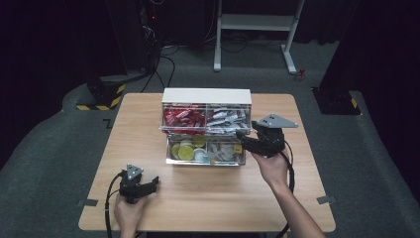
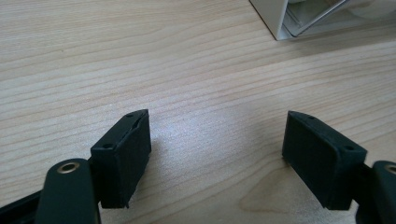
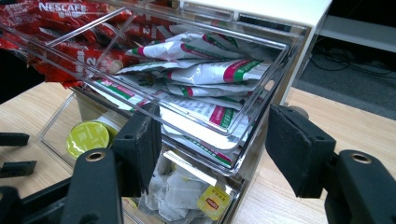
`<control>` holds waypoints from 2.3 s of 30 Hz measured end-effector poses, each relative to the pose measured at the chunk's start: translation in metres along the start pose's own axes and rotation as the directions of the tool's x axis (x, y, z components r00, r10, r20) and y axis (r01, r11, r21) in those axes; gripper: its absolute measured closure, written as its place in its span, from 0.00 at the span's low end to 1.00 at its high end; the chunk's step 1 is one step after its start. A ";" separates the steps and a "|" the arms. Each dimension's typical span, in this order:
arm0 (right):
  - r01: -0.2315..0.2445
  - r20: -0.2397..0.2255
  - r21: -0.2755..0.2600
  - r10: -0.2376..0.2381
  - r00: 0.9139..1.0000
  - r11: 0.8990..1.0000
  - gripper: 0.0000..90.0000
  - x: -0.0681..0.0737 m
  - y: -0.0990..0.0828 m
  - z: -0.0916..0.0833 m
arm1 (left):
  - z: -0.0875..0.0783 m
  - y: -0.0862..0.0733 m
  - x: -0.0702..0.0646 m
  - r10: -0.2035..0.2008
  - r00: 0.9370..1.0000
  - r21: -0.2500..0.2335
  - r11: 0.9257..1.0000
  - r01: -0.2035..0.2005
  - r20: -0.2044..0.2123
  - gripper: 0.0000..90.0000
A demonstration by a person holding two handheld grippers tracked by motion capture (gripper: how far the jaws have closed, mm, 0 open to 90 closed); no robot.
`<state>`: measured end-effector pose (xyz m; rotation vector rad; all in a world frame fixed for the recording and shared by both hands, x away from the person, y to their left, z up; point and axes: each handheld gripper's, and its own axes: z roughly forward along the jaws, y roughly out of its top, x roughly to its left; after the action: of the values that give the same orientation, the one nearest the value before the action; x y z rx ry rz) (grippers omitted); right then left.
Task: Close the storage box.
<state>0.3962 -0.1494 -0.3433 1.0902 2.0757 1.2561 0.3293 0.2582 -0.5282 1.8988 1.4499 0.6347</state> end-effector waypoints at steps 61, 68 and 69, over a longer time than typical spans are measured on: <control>0.030 0.018 0.010 -0.030 0.999 1.000 0.36 -0.007 0.031 0.002 | -0.047 0.040 0.005 -0.093 0.988 -0.139 0.984 0.109 0.123 0.35; 0.033 0.002 -0.016 -0.033 0.999 0.999 0.35 -0.009 0.036 -0.004 | -0.064 0.063 0.002 -0.070 0.985 -0.203 0.974 0.101 0.155 0.37; 0.034 0.003 -0.019 -0.034 0.999 0.999 0.35 -0.010 0.036 -0.004 | -0.066 0.065 0.001 -0.067 0.986 -0.207 0.973 0.099 0.156 0.37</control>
<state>0.4125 -0.1502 -0.3093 1.0435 2.0681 1.2550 0.3244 0.2616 -0.4356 1.6725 1.3046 0.5733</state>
